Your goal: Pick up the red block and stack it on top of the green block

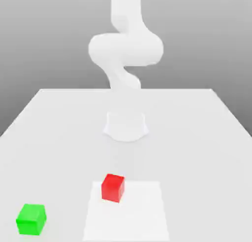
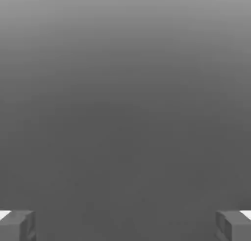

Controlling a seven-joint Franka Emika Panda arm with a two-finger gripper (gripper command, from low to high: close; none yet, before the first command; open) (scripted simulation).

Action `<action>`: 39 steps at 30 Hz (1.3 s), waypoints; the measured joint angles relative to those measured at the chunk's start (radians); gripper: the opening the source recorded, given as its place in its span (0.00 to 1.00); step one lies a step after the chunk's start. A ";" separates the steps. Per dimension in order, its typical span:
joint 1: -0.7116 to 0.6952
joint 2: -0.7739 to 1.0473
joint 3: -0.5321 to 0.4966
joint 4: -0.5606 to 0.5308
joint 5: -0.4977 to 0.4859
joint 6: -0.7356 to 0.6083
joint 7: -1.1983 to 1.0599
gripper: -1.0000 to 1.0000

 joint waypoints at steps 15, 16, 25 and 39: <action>-0.085 0.538 0.012 -0.408 -0.008 0.366 0.152 0.50; -0.089 0.582 0.010 -0.439 -0.006 0.395 0.161 0.50; -0.093 0.927 0.001 -0.467 -0.007 0.674 0.186 0.00; -0.099 0.707 0.011 -0.497 0.004 0.484 0.181 0.00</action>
